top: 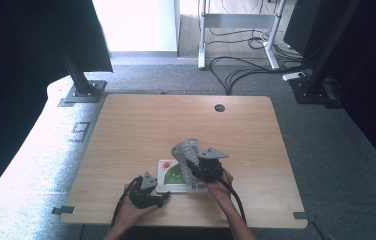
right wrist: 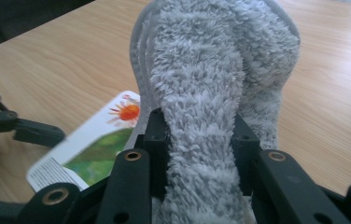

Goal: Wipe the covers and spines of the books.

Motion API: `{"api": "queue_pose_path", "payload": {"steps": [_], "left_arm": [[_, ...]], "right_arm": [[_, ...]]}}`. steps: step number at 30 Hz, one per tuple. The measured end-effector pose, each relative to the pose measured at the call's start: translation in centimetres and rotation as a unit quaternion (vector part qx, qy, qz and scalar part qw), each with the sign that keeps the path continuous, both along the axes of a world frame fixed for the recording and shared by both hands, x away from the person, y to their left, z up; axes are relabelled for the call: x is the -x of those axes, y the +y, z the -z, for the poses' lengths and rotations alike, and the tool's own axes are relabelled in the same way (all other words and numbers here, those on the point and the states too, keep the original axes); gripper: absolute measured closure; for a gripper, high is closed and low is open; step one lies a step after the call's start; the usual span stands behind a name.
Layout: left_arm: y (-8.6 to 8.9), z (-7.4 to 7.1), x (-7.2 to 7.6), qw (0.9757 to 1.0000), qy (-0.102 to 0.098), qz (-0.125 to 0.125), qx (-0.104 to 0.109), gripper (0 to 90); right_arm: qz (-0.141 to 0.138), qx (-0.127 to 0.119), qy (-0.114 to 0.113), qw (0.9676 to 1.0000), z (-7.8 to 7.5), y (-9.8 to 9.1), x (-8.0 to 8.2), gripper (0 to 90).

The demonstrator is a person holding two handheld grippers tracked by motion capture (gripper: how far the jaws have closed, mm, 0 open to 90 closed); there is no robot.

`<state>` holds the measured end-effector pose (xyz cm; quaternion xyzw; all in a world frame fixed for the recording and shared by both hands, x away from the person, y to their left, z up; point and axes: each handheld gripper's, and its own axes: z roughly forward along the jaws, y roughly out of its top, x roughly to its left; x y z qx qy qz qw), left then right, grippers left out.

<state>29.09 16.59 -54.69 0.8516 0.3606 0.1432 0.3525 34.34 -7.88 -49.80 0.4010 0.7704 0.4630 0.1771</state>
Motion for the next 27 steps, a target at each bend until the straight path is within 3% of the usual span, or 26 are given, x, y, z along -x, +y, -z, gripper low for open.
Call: {"api": "queue_pose_path", "payload": {"steps": [4,11,15,18,27], "left_arm": [[0.0,0.0,0.0,1.0,0.0,0.0,0.0,28.1],[0.0,0.0,0.0,1.0,0.001,0.0,0.002,28.0],[0.0,0.0,0.0,1.0,0.001,0.0,0.002,28.0],[0.0,0.0,0.0,1.0,0.001,0.0,0.002,27.9],[0.0,0.0,0.0,1.0,0.001,0.0,0.002,27.9]], "right_arm": [[-0.021,0.008,0.013,0.9997,0.8,2.6,-0.7,66.4],[-0.054,0.046,0.033,0.9969,2.2,6.9,-2.0,66.1],[-0.07,0.072,0.032,0.9944,2.5,8.5,-2.0,65.4],[-0.071,0.087,0.034,0.9931,2.8,9.0,-2.0,65.0],[-0.067,0.082,0.036,0.9937,2.6,8.1,-2.1,64.0]]}}
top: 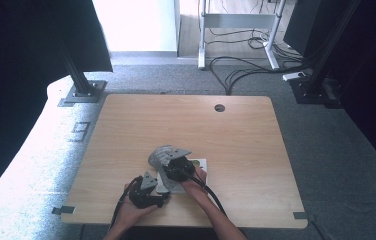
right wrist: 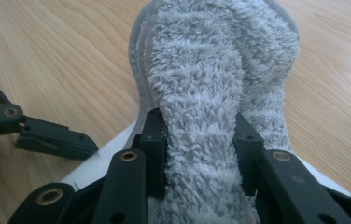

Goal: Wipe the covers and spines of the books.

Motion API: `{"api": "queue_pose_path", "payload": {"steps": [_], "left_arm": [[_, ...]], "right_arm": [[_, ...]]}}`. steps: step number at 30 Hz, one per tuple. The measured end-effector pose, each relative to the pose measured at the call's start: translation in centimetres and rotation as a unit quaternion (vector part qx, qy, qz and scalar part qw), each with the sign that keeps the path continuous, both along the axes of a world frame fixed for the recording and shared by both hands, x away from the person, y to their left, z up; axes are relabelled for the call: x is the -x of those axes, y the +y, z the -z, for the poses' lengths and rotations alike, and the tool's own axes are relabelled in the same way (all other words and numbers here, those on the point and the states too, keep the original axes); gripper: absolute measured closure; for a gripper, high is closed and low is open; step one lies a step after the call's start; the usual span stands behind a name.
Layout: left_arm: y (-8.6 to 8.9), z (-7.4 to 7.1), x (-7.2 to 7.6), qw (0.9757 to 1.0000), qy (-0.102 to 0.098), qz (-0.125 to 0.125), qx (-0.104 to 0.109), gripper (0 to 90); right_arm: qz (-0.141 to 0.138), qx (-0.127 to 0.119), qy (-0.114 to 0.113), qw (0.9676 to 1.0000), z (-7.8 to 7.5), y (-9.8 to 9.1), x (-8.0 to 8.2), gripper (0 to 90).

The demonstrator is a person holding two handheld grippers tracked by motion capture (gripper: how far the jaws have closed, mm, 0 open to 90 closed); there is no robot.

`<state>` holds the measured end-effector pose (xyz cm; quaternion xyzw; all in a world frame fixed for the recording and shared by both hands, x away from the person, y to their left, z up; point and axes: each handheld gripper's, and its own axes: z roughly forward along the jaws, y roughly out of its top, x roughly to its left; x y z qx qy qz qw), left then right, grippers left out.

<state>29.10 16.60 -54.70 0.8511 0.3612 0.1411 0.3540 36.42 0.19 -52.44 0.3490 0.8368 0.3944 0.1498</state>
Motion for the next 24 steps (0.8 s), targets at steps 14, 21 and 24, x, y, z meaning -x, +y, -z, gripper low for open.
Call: {"api": "queue_pose_path", "payload": {"steps": [14,21,24], "left_arm": [[0.0,0.0,0.0,1.0,-0.001,0.0,0.0,27.8],[0.0,0.0,0.0,1.0,0.0,0.0,0.0,27.8],[0.0,0.0,0.0,1.0,0.0,0.0,0.0,27.8]], "right_arm": [[0.065,-0.015,0.004,0.9978,-0.1,-6.5,0.4,63.5],[0.103,-0.011,-0.001,0.9946,-0.1,-9.8,0.6,63.4],[0.114,-0.016,0.004,0.9933,0.0,-10.4,0.4,63.4]]}}
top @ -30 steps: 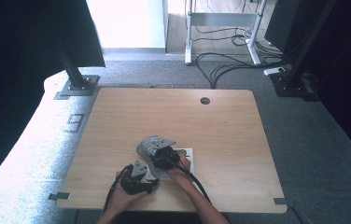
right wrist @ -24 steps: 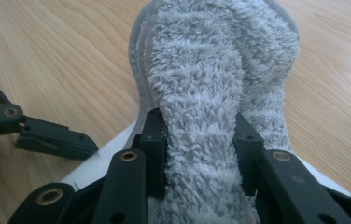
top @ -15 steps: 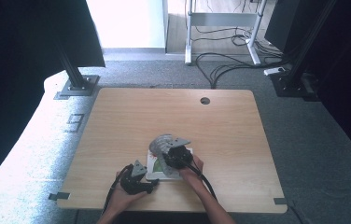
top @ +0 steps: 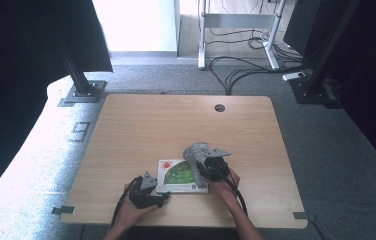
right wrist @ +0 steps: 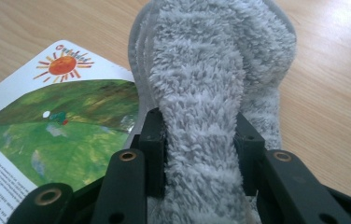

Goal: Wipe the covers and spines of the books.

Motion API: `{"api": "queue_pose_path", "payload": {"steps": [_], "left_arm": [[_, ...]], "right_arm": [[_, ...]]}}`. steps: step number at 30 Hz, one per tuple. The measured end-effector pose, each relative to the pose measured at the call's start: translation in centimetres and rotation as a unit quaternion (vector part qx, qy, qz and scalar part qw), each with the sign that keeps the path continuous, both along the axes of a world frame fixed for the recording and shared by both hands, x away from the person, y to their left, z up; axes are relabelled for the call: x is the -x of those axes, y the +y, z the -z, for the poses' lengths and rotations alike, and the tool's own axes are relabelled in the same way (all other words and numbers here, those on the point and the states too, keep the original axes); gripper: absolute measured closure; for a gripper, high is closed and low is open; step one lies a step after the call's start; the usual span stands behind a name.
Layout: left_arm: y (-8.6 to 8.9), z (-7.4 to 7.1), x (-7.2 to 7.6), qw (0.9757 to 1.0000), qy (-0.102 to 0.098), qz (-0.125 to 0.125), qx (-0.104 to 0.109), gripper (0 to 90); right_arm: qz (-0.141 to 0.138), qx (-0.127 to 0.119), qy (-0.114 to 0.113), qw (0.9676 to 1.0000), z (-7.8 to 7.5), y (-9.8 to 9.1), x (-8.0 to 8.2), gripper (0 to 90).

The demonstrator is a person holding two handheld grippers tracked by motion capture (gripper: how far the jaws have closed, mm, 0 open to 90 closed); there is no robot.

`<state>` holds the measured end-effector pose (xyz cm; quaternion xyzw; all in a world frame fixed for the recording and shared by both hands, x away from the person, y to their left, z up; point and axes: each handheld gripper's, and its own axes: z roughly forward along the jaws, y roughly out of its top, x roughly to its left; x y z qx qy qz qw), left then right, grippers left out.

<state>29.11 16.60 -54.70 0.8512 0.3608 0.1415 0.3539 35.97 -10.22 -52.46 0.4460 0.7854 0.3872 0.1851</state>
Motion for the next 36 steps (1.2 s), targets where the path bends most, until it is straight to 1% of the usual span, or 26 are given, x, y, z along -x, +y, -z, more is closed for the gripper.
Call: {"api": "queue_pose_path", "payload": {"steps": [1,3,4,7,10,11,14,16,17,19,20,23,26,27,30,36], "left_arm": [[0.0,0.0,0.0,1.0,0.0,0.0,0.0,27.8],[0.0,0.0,0.0,1.0,0.0,0.0,0.001,27.8],[0.0,0.0,0.0,1.0,0.0,0.0,0.0,27.8],[0.0,0.0,0.0,1.0,0.0,0.0,0.001,27.8],[0.0,0.0,0.0,1.0,0.001,0.0,0.002,27.8],[0.0,0.0,0.0,1.0,0.002,0.0,0.002,27.8],[0.0,0.0,0.0,1.0,0.002,0.0,0.002,27.8],[0.0,0.0,0.0,1.0,0.001,0.0,0.003,27.8],[0.0,0.0,0.0,1.0,0.002,0.0,0.003,27.7],[0.0,0.0,0.0,1.0,0.001,0.0,0.001,27.8],[0.0,0.0,0.0,1.0,0.001,0.0,0.001,27.7],[0.0,0.0,0.0,1.0,0.001,0.0,0.001,27.7],[0.0,0.0,0.0,1.0,0.001,0.0,0.001,27.7],[0.0,0.0,0.0,1.0,0.001,0.0,0.001,27.8],[0.0,0.0,0.0,1.0,0.001,0.0,0.001,27.8],[0.0,0.0,0.0,1.0,0.0,0.0,0.001,27.8]], "right_arm": [[0.002,0.0,-0.001,1.0,0.0,0.1,0.0,63.5],[0.001,0.01,-0.013,0.9999,-0.2,0.9,0.1,63.5],[-0.006,0.014,-0.017,0.9998,-0.3,1.4,0.2,63.5],[-0.033,0.011,-0.024,0.9991,-0.8,3.4,0.2,63.5],[-0.062,0.004,-0.025,0.9978,-1.3,6.0,0.1,63.5],[-0.073,0.006,-0.024,0.997,-1.3,7.1,0.0,63.4],[-0.095,0.014,-0.018,0.9952,-1.0,9.4,-0.2,63.4],[-0.108,0.026,-0.015,0.9937,-0.6,10.9,-0.4,63.4],[-0.111,0.035,-0.015,0.993,-0.3,11.6,-0.4,63.3],[-0.116,0.045,-0.014,0.9921,0.1,12.4,-0.5,63.1],[-0.115,0.043,-0.015,0.9923,0.2,12.4,-0.5,63.0],[-0.108,0.025,-0.01,0.9938,0.1,11.9,-0.6,62.9],[-0.095,0.025,-0.014,0.9951,-0.1,10.8,-0.6,62.9],[-0.089,0.026,-0.015,0.9956,-0.1,10.2,-0.7,62.9],[-0.066,0.016,-0.01,0.9976,0.0,8.2,-0.7,62.8],[-0.026,0.012,-0.015,0.9995,-0.1,4.4,-0.1,62.7]]}}
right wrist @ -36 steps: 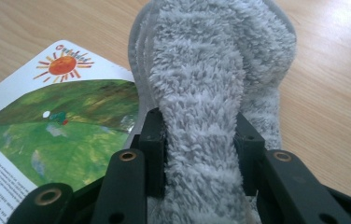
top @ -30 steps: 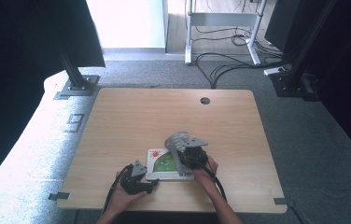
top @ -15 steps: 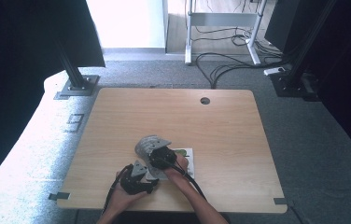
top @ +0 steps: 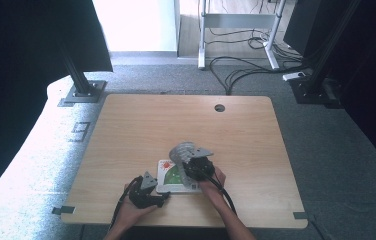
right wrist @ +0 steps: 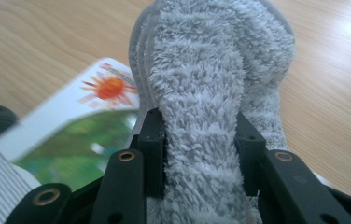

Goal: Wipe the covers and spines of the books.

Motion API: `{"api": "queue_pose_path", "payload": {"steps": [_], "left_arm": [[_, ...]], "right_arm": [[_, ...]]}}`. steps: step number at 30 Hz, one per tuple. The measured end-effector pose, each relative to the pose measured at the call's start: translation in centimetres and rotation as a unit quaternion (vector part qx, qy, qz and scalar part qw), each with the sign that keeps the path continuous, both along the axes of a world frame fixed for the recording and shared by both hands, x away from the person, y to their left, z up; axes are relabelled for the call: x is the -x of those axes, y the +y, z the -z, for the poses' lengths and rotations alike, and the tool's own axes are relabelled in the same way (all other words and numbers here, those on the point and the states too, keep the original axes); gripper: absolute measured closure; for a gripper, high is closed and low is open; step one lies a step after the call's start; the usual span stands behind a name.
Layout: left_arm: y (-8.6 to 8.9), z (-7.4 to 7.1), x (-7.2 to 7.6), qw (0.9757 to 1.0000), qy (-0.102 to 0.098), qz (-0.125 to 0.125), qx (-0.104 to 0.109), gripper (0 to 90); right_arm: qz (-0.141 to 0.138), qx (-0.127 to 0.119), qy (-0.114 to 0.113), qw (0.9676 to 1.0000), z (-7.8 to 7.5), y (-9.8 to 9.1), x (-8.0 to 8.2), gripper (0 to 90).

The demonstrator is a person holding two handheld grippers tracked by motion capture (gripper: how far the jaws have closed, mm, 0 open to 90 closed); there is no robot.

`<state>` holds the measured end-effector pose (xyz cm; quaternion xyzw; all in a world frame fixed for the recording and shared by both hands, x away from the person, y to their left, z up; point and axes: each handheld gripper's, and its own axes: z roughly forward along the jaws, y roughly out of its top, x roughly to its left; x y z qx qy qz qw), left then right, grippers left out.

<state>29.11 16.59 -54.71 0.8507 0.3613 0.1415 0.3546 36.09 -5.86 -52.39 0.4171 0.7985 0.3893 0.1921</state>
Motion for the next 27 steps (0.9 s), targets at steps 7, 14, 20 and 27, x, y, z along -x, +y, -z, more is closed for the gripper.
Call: {"api": "queue_pose_path", "payload": {"steps": [7,14,20,27], "left_arm": [[0.0,0.0,0.0,1.0,0.0,-0.001,-0.002,27.5],[0.0,0.0,0.0,1.0,0.001,-0.001,-0.002,27.3],[0.0,0.0,0.0,1.0,0.001,-0.001,-0.002,27.3],[0.0,0.0,0.0,1.0,0.002,0.001,-0.002,26.9]], "right_arm": [[0.036,-0.009,-0.007,0.9993,0.0,-3.4,0.7,62.7],[-0.02,-0.02,-0.03,0.9991,-0.8,-0.4,2.4,62.7],[-0.097,-0.016,-0.01,0.9951,-0.2,4.4,3.5,62.6],[-0.105,-0.001,-0.003,0.9945,0.4,5.4,3.6,62.4]]}}
